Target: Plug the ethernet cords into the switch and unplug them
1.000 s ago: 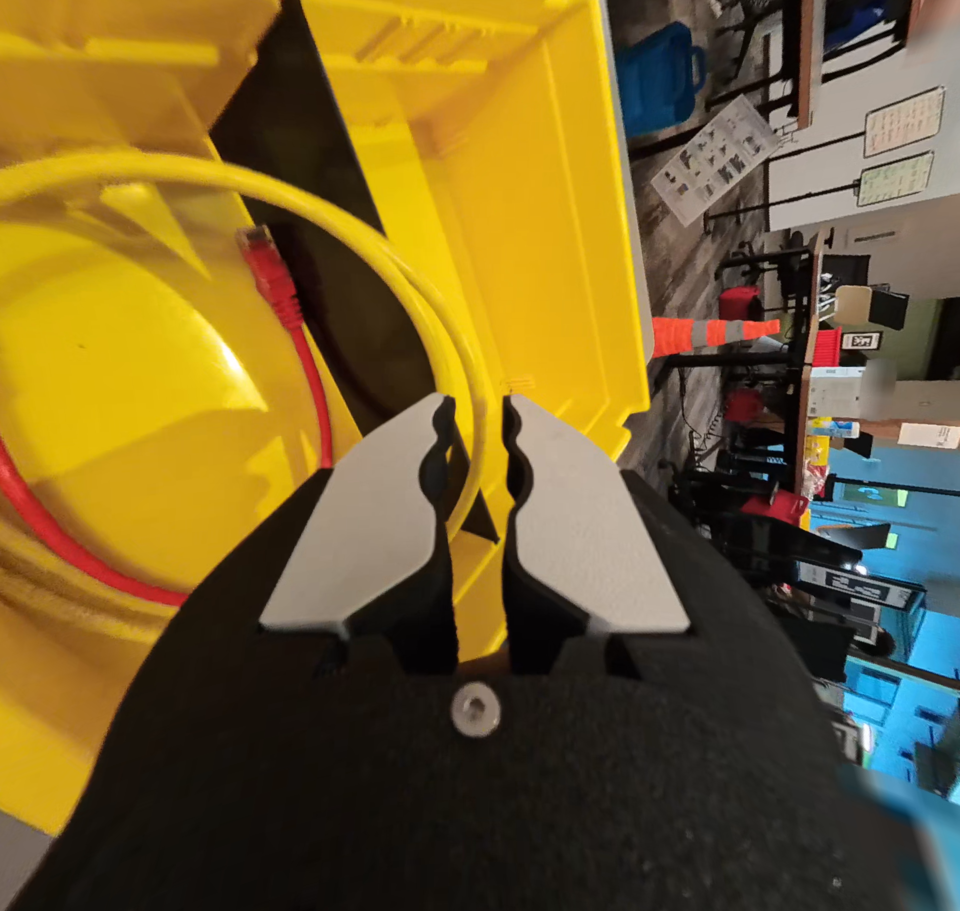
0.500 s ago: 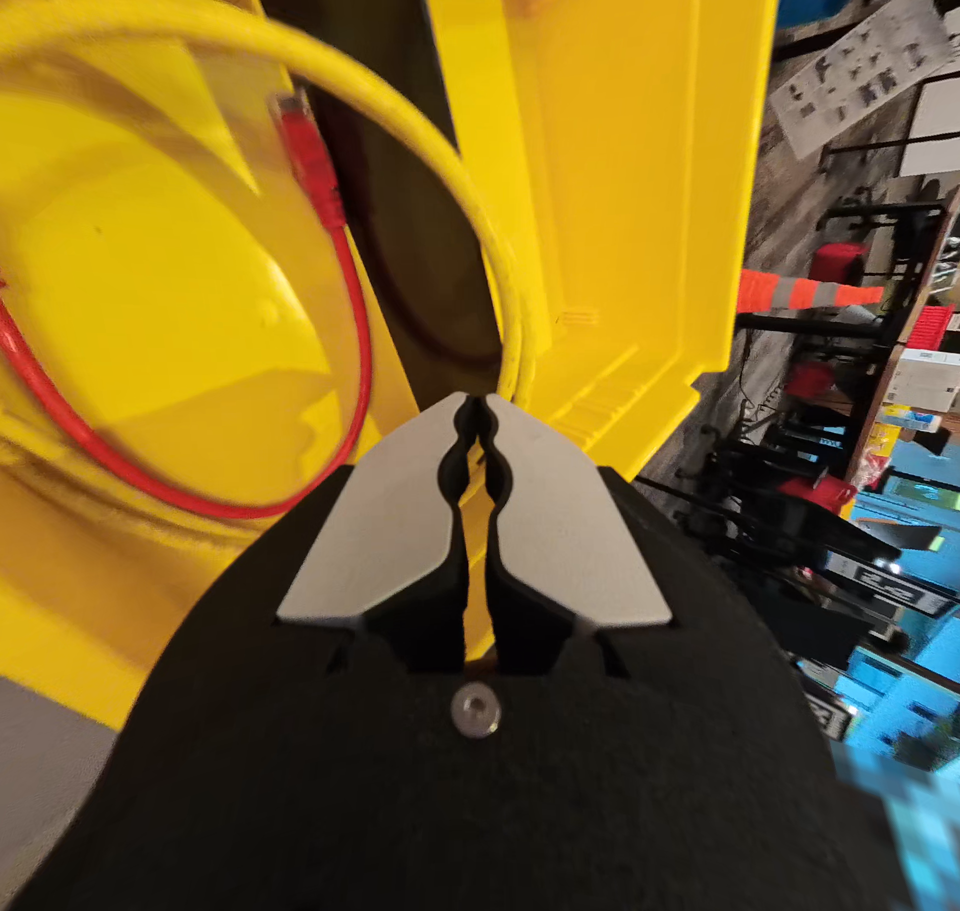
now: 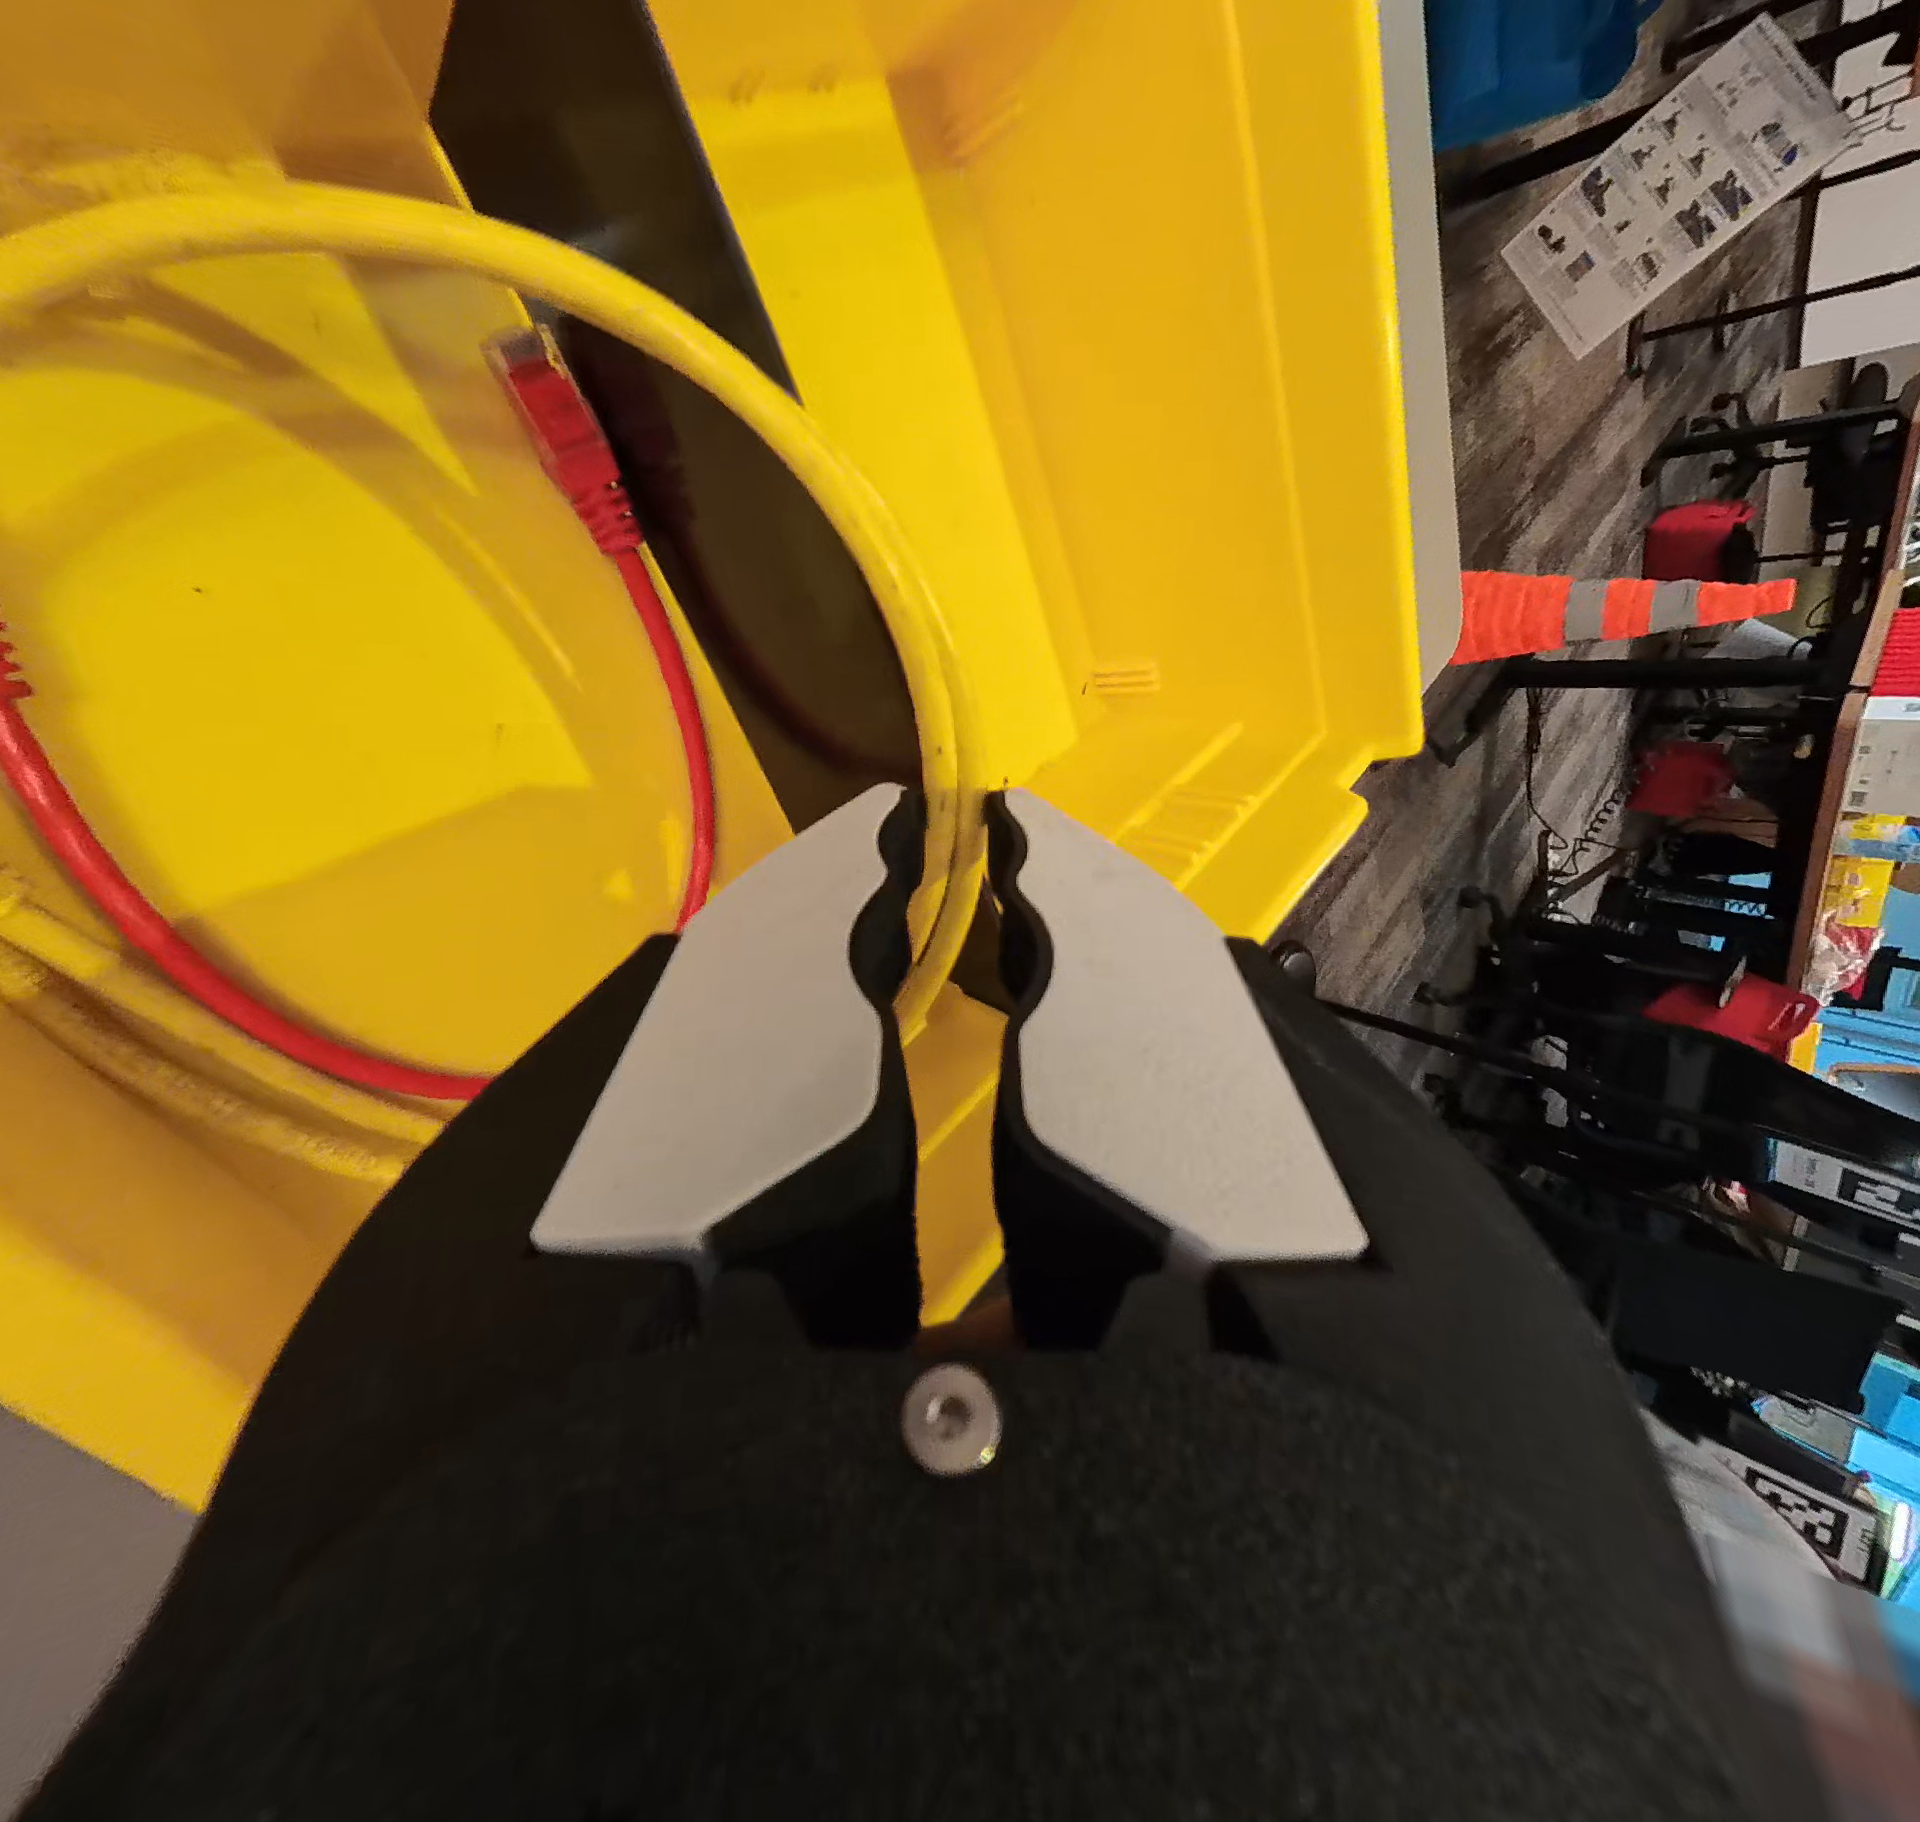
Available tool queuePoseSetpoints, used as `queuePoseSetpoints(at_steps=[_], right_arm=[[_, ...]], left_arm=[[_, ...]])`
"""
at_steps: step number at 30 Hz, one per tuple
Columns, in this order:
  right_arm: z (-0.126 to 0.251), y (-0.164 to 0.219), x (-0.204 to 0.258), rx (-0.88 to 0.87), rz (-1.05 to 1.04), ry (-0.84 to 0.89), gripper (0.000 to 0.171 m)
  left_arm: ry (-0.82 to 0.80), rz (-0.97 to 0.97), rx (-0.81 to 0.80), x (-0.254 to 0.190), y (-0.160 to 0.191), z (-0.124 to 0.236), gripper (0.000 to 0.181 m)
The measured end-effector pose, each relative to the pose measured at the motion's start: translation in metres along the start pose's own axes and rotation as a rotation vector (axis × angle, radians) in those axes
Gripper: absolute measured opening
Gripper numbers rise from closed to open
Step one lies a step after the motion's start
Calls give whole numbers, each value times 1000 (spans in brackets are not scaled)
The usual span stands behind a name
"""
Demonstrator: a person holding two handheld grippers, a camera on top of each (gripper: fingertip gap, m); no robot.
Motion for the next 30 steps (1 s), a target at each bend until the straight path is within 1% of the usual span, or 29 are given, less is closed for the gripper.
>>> queuePoseSetpoints(at_steps=[3, 6, 9, 12, 16, 18, 22, 25, 28, 30], right_arm=[[7, -2, 5, 9, 67, -8, 12], [3, -2, 19, 79, 244, 16, 12], [2, -5, 22, 95, 270, 24, 12], [3, -7, 32, 82, 399, 100, 12], [-7, -3, 50, 70, 497, 157, 11], [-11, -2, 53, 95, 507, 144, 10], [-15, -4, 53, 141, 454, 49, 10], [-17, -5, 53, 170, 458, 26, 11], [-12, -7, 48, 146, 338, -14, 12], [-7, -7, 46, 123, 247, -56, 20]], left_arm=[[-1, 3, 0, 1, 0, 0, 26], [2, -6, -2, -2, -1, 0, 26], [2, -11, -3, -3, -2, 1, 26], [-2, -9, -1, -1, -1, 1, 26], [-2, -5, -2, 0, -2, 1, 26], [0, -11, -3, -2, -2, 1, 26], [1, -14, -5, -2, -3, 2, 26], [-7, -14, -9, -1, -4, 3, 26], [-15, -11, -13, 1, -4, 3, 26], [-24, -6, -25, 3, -5, 4, 26]])
Point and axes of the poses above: each gripper's, where its closed fingertips meet, z back along the fingers, y out of its underside, x = y × z across the jaws, the point moved 7 cm from there along z, back along the fingers
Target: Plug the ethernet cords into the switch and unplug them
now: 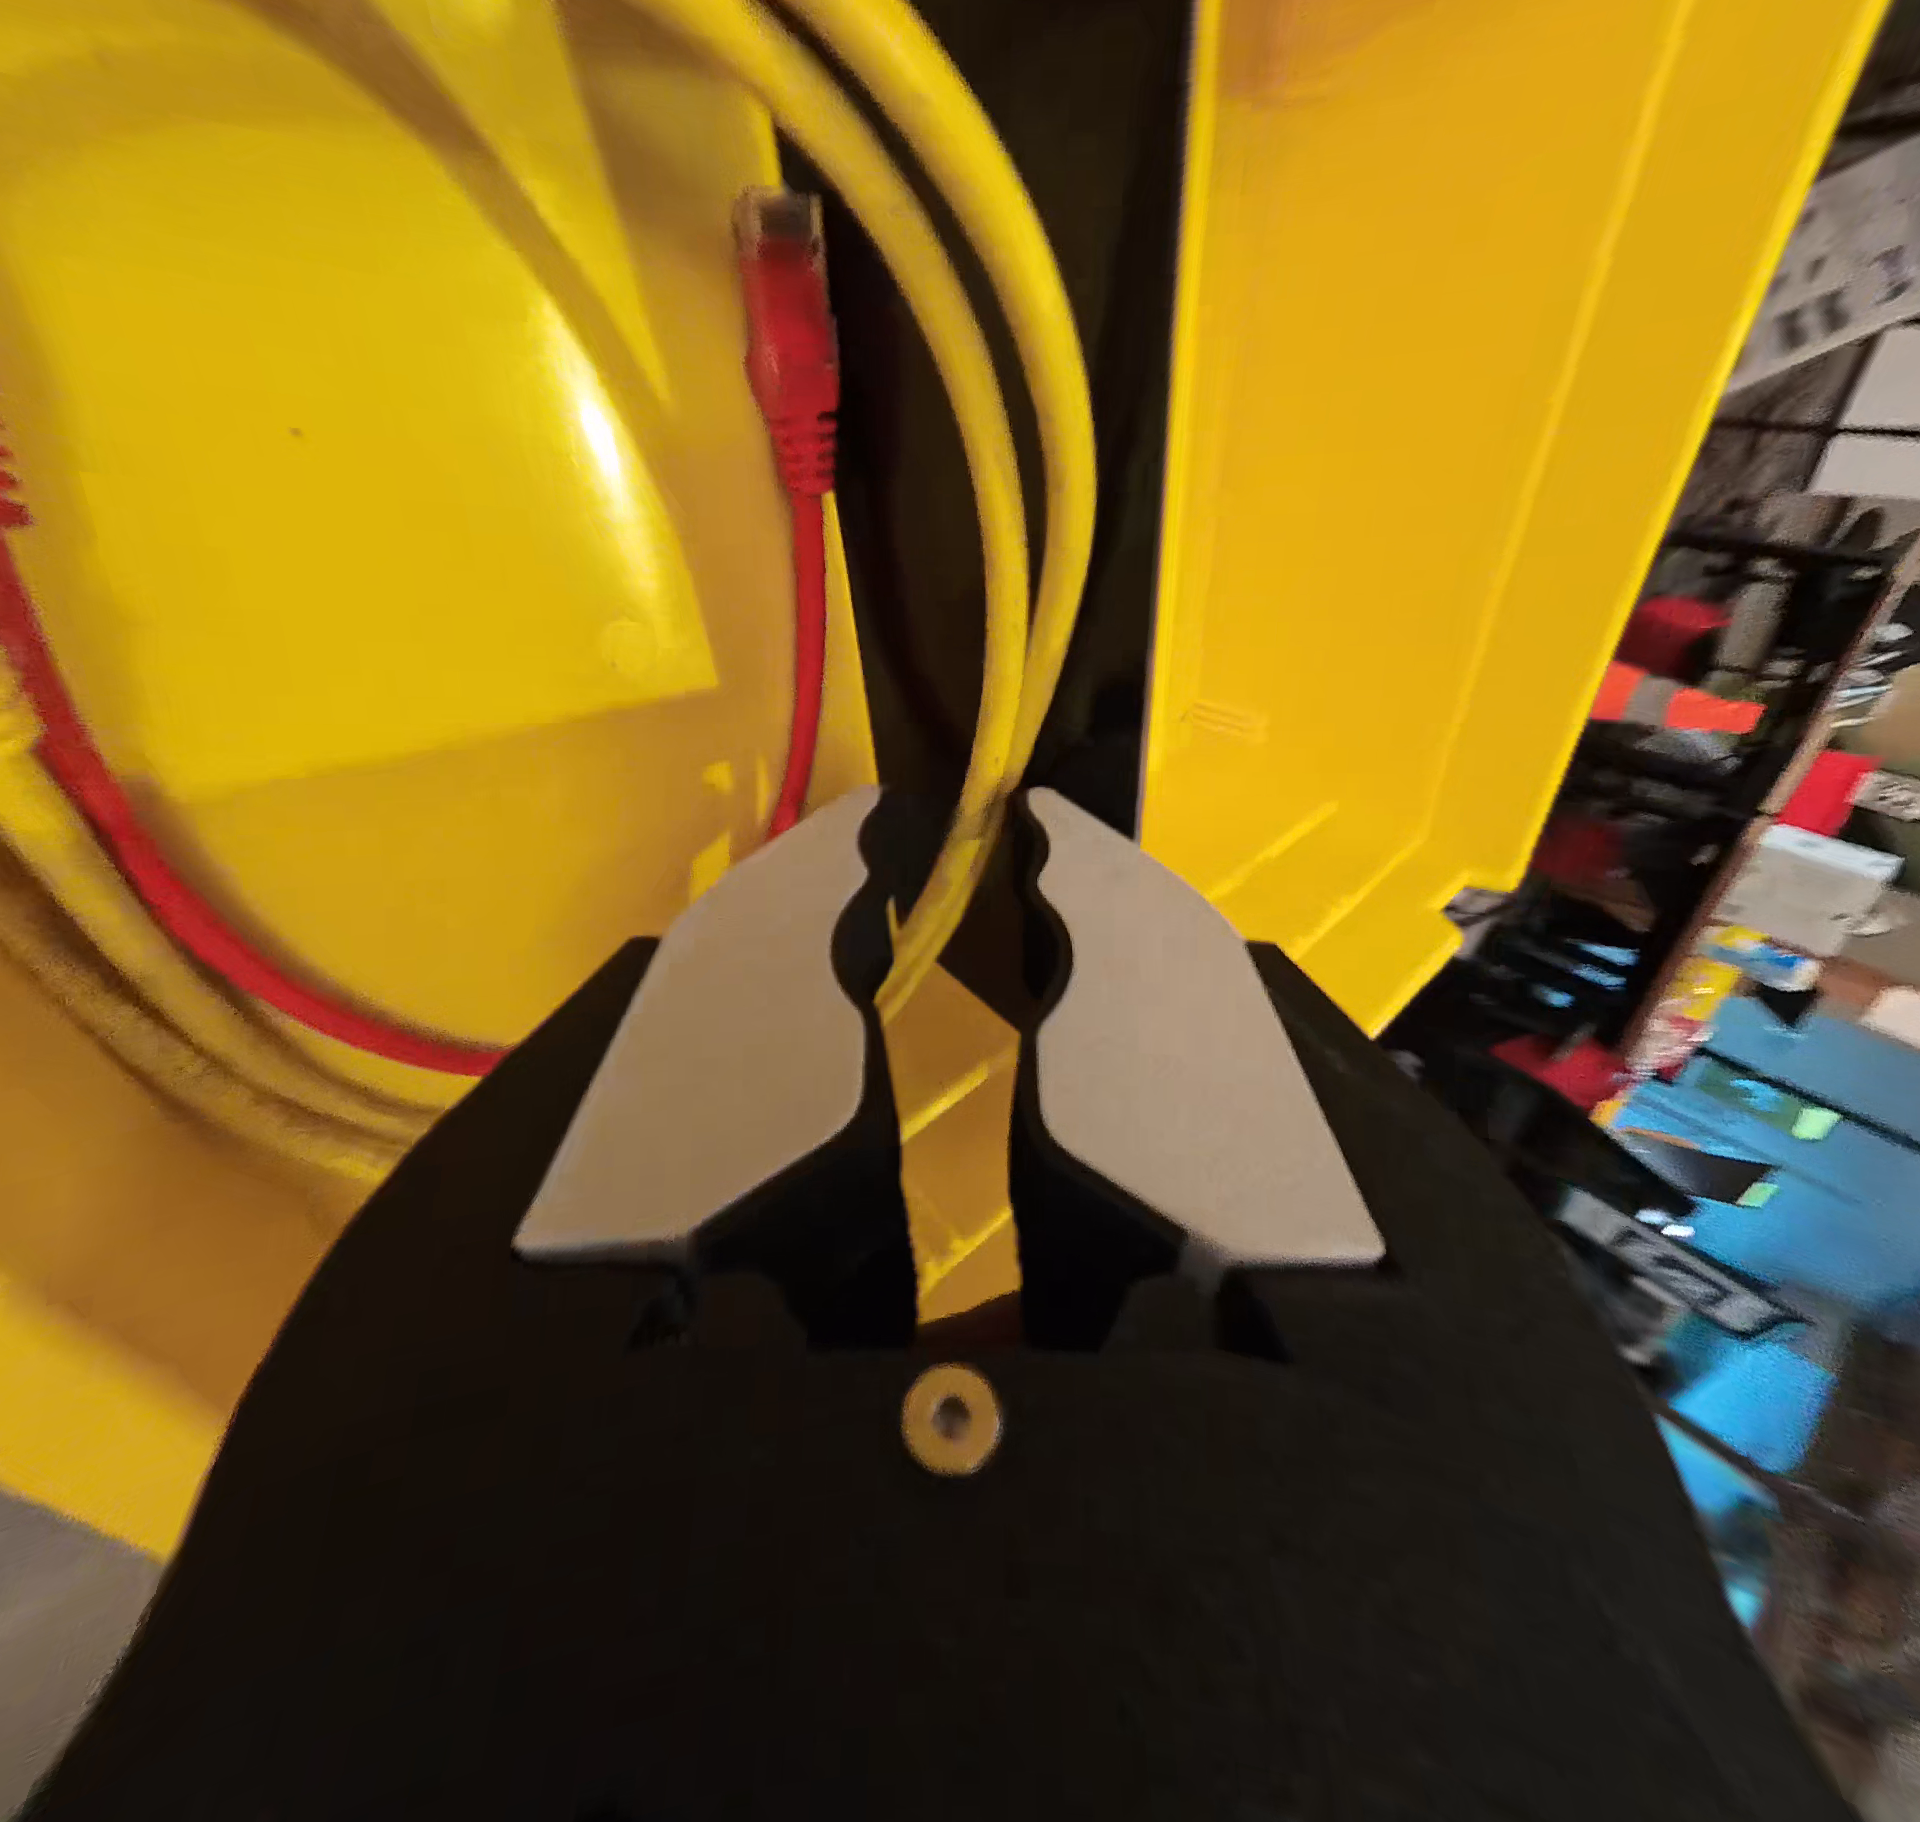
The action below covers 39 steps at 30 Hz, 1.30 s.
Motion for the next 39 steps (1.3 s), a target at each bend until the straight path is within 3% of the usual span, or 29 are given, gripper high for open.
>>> queuePoseSetpoints(at_steps=[2, 9, 11, 14, 17, 20, 24, 29, 31, 35, 39], right_arm=[[7, 1, -2, -28, -83, -30, 28], [55, -14, -13, -200, -309, 12, 30], [84, -47, -7, -354, -431, 10, 30], [117, -131, 37, -674, -566, -167, 30], [118, -202, 81, -760, -755, -292, 30], [106, -237, 90, -858, -1027, -369, 34], [106, -251, 82, -1016, -1269, -508, 34], [91, -247, 81, -1154, -1709, -957, 32], [85, -246, 81, -1195, -1790, -1121, 30], [81, -246, 80, -1229, -1839, -1217, 28], [75, -246, 84, -1177, -1867, -1193, 19]], left_arm=[[-10, 5, -14, 2, -1, 1, 26], [-60, 13, -100, 9, -9, 9, 26], [-77, 12, -139, 11, -13, 14, 26], [-94, 27, -194, 13, -19, 20, 26], [-127, 38, -249, 16, -24, 27, 26], [-209, -21, -286, 18, -29, 35, 26], [-312, -150, -290, 16, -33, 40, 26], [-406, -300, -278, 15, -34, 41, 26], [-432, -366, -270, 14, -33, 40, 26], [-458, -477, -256, 8, -32, 37, 26], [-467, -526, -252, 3, -33, 35, 26]])
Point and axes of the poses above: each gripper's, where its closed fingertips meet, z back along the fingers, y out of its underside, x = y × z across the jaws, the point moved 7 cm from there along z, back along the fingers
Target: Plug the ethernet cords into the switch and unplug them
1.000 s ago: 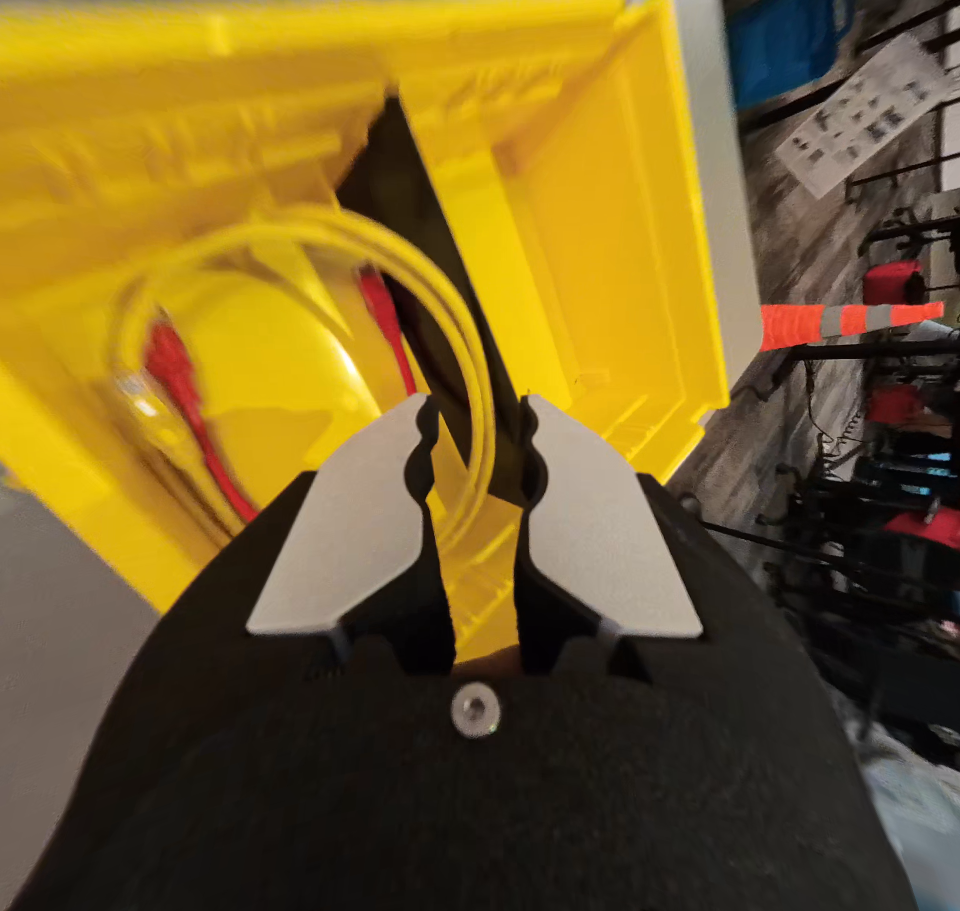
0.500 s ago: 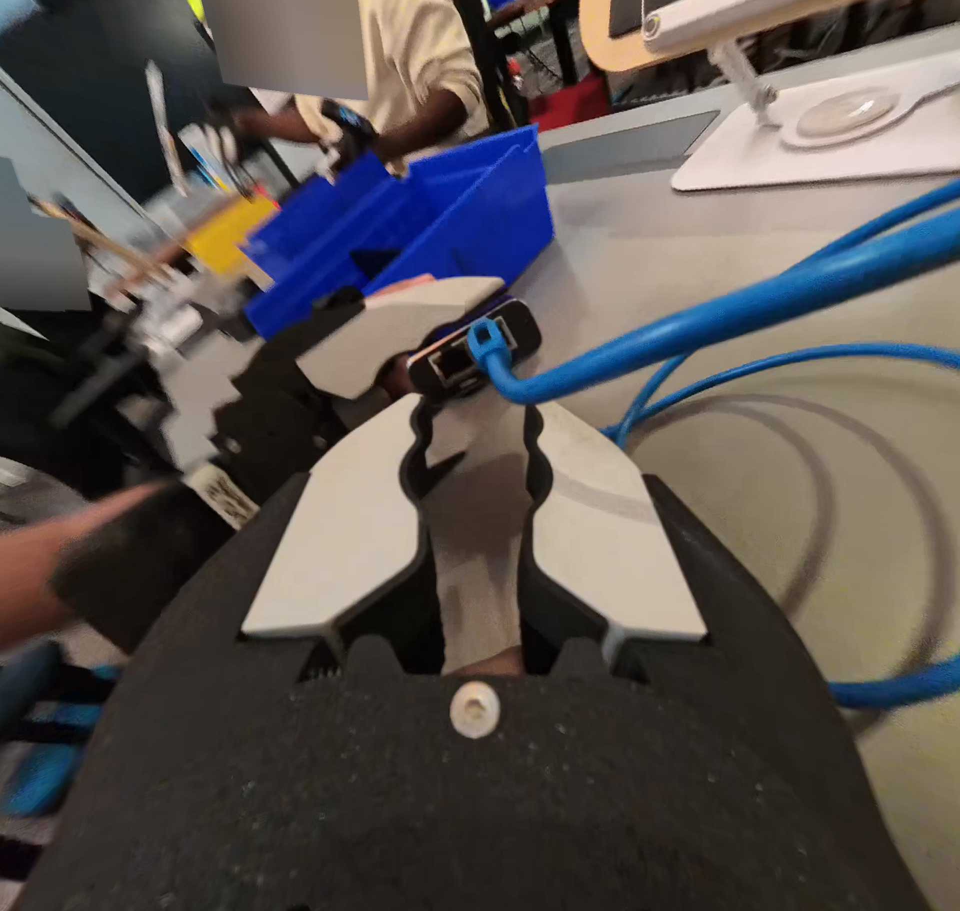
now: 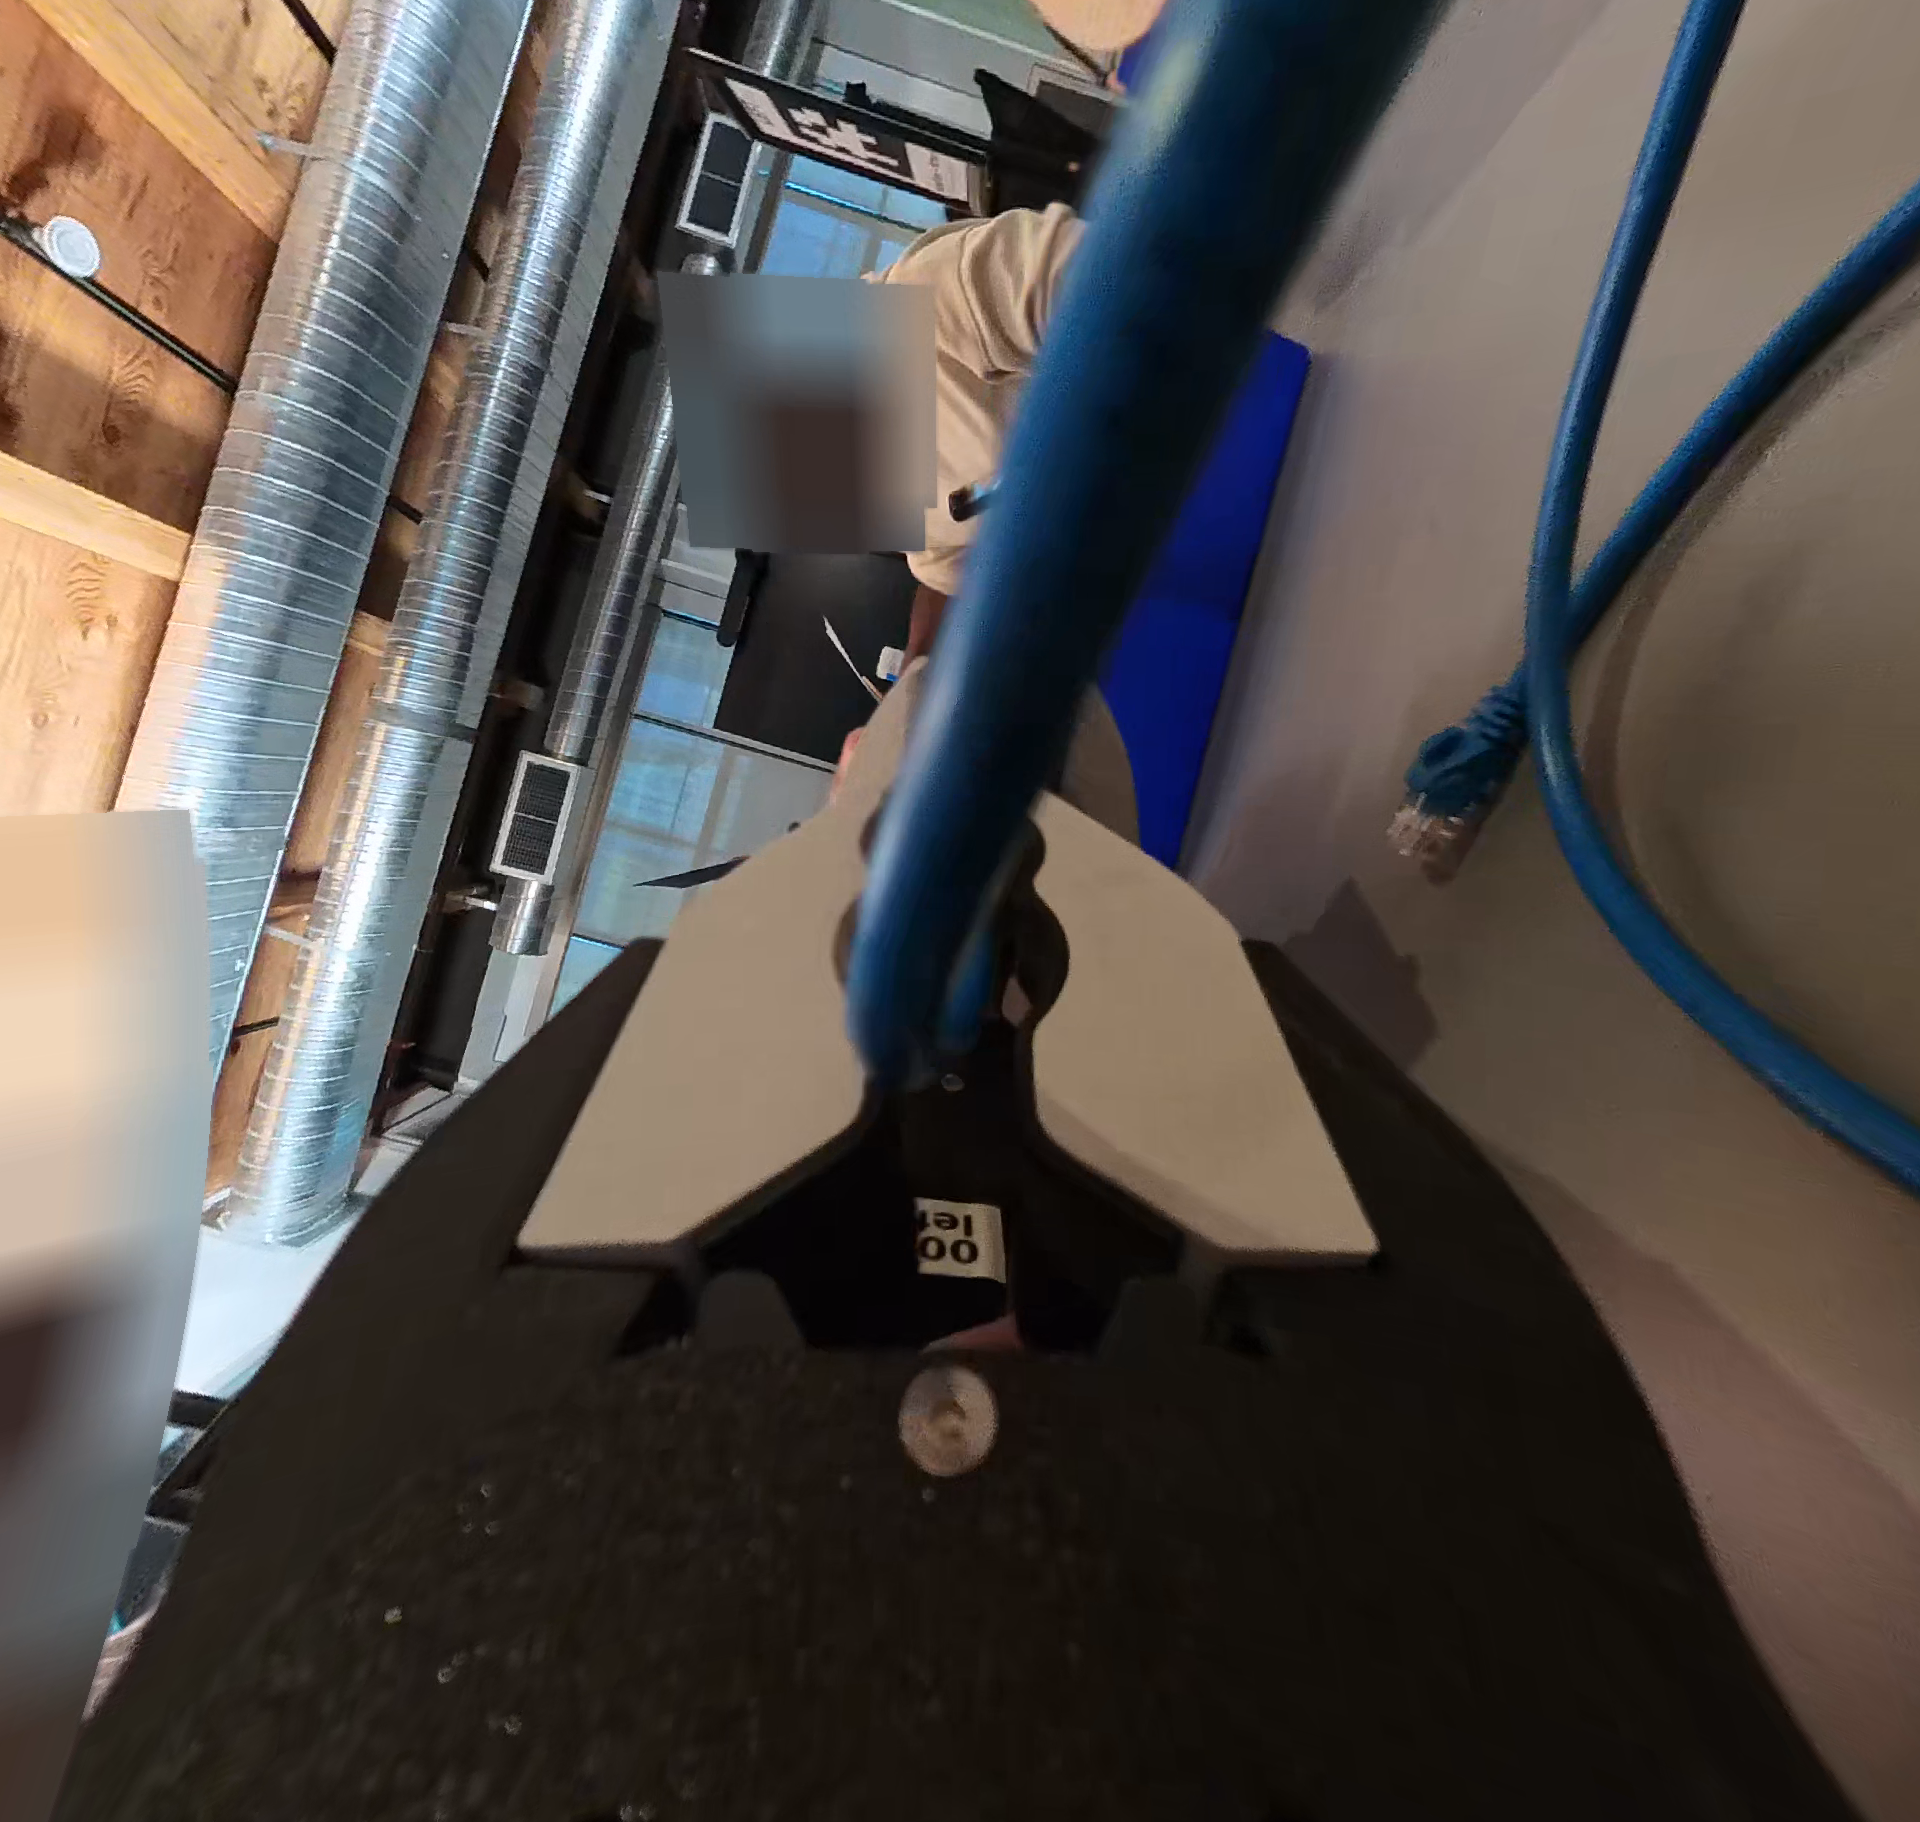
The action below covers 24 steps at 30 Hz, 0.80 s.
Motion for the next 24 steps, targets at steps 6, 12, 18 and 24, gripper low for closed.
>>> queuePoseSetpoints(at_steps=[6, 12, 18, 24], right_arm=[[4, 1, -5, -26, -9, 10, 16], [3, 1, -6, -25, -11, 1, 17], [6, 3, -11, -7, 54, 64, 14], [7, 4, -5, 20, 90, 83, 14]], left_arm=[[1, -30, 2, -4, -4, 0, 26], [0, -39, 6, -4, -5, 1, 26], [29, -44, 17, -11, -8, 1, 26], [29, 4, 75, -7, -1, -4, 26]])
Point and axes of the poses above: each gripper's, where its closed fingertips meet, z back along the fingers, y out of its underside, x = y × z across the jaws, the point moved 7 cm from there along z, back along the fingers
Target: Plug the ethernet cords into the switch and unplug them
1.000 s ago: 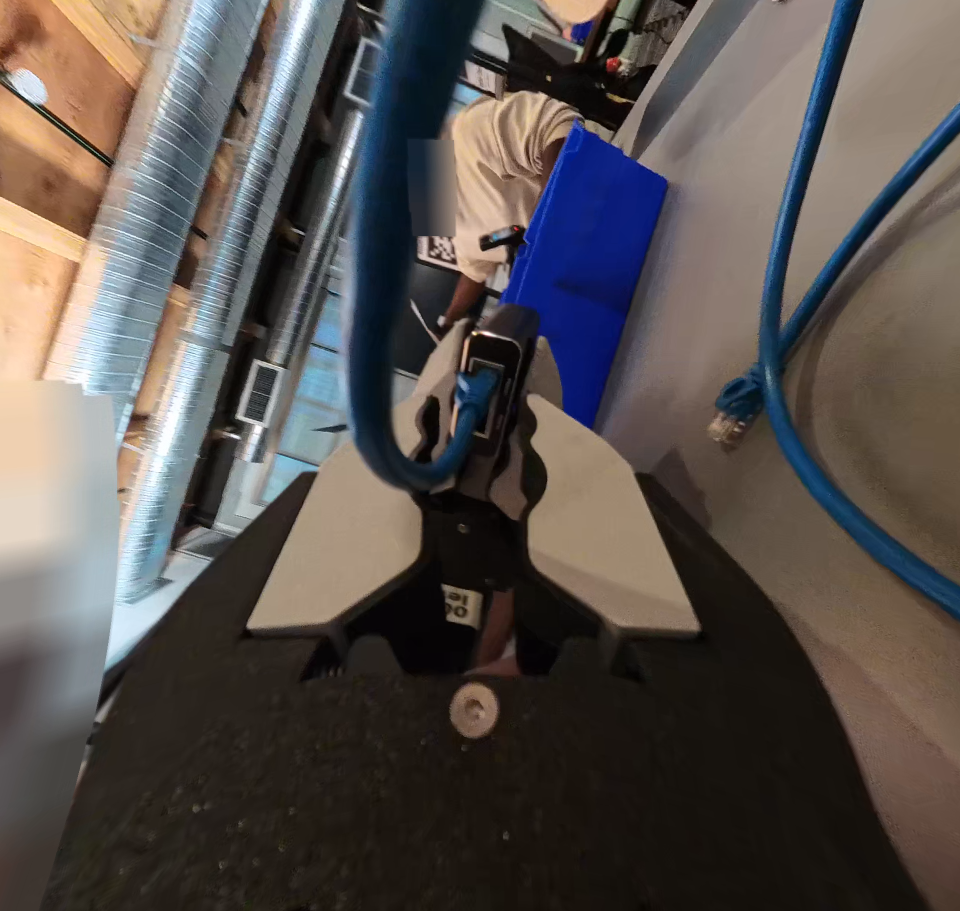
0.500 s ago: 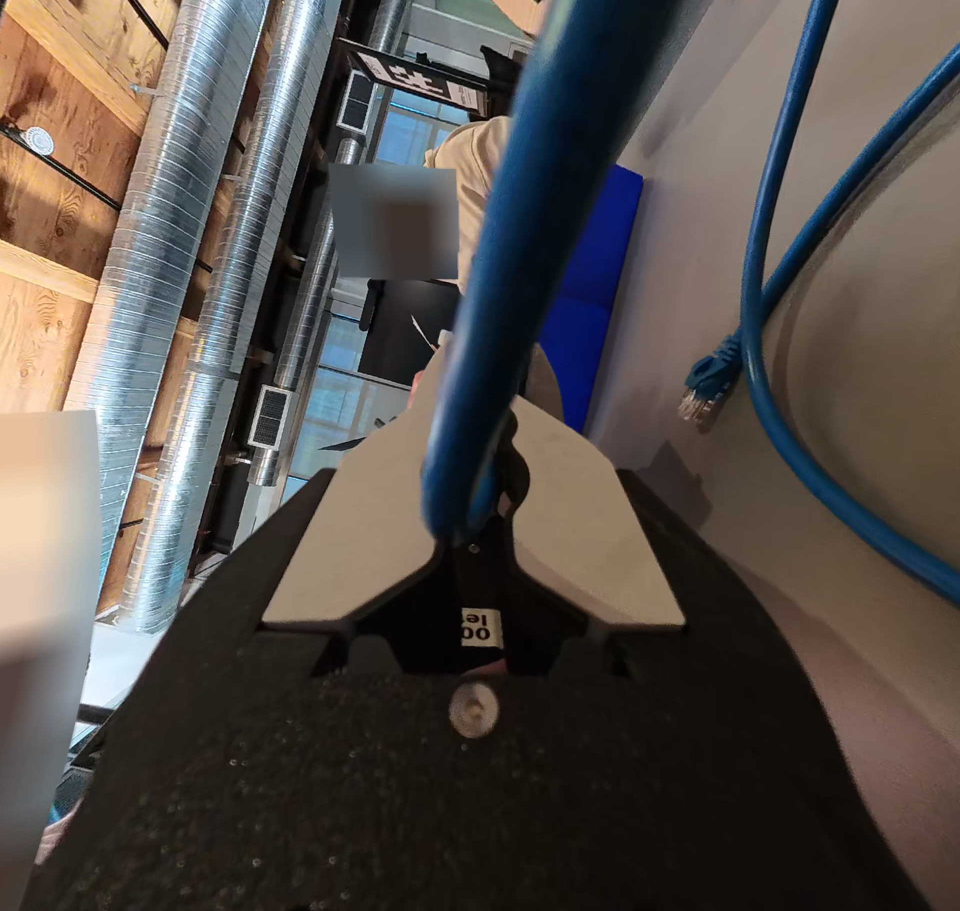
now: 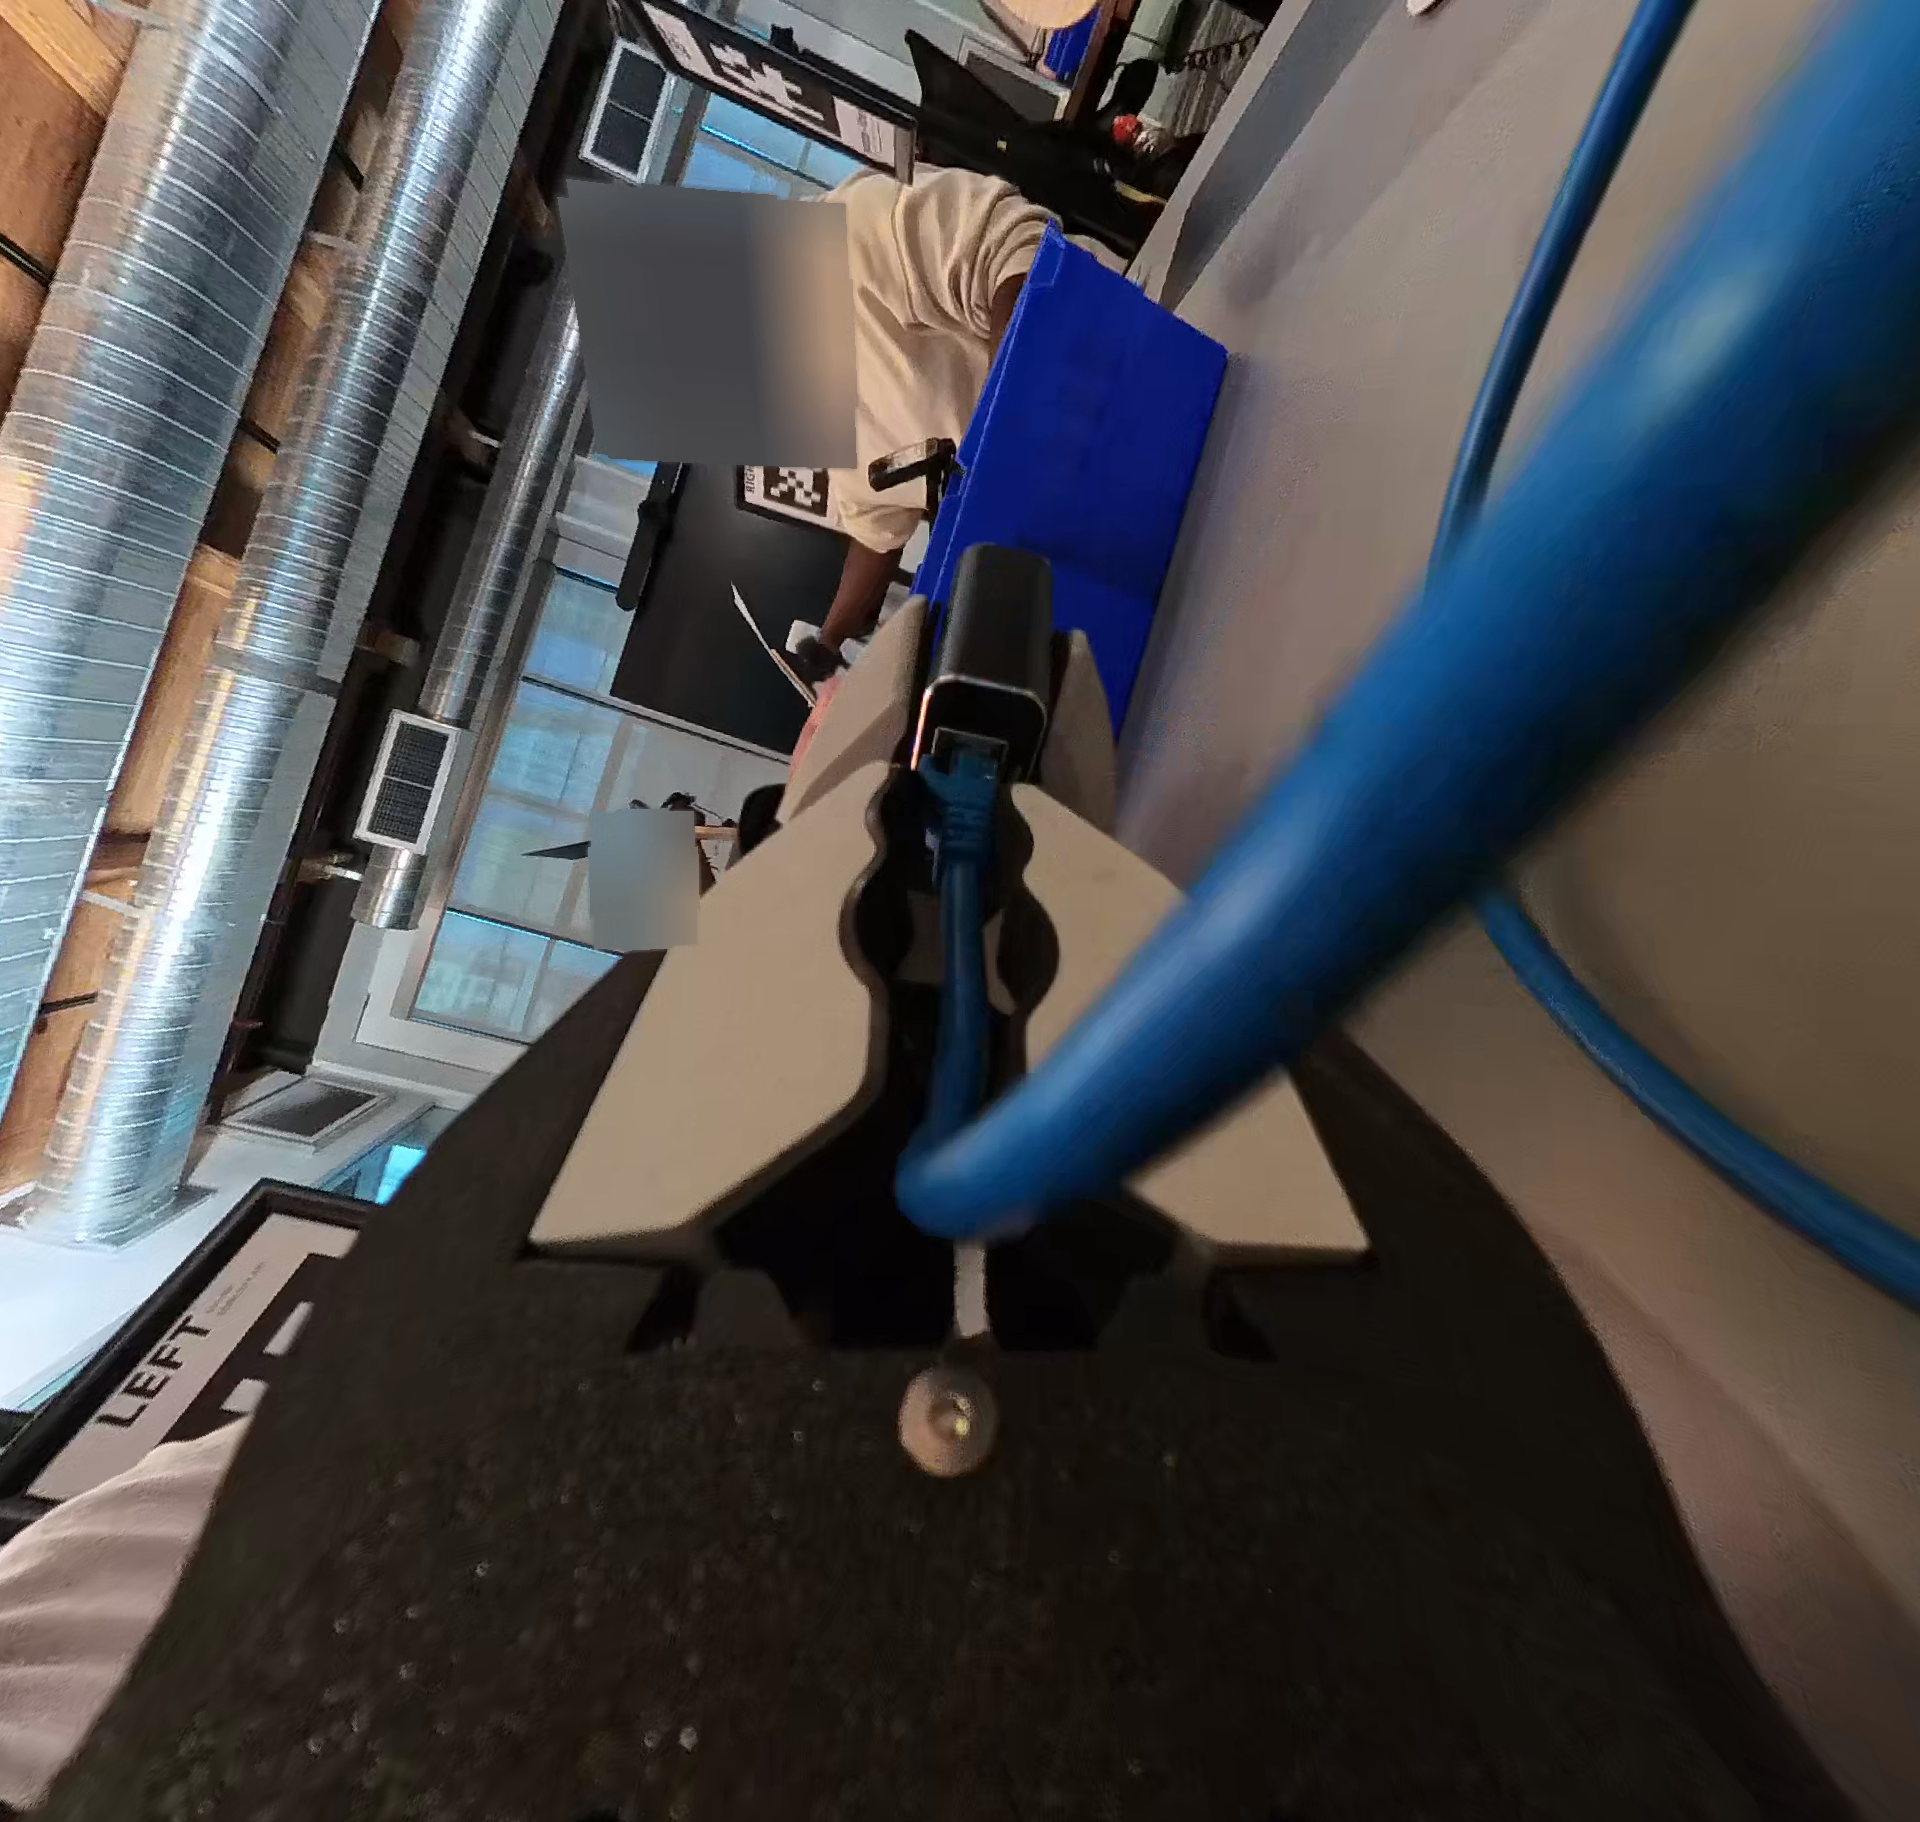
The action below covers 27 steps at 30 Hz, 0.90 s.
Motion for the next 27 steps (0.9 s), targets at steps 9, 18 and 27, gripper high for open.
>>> queuePoseSetpoints(at_steps=[9, 18, 27], right_arm=[[0, -2, -3, -74, 15, 32, 15], [1, -4, -4, -16, -80, -30, 15], [-1, -2, -6, -66, -87, -29, 15]], left_arm=[[19, 23, 37, -5, -14, 4, 25], [0, 9, 37, -3, -8, 2, 26], [3, -5, 42, -5, -11, 2, 25]])
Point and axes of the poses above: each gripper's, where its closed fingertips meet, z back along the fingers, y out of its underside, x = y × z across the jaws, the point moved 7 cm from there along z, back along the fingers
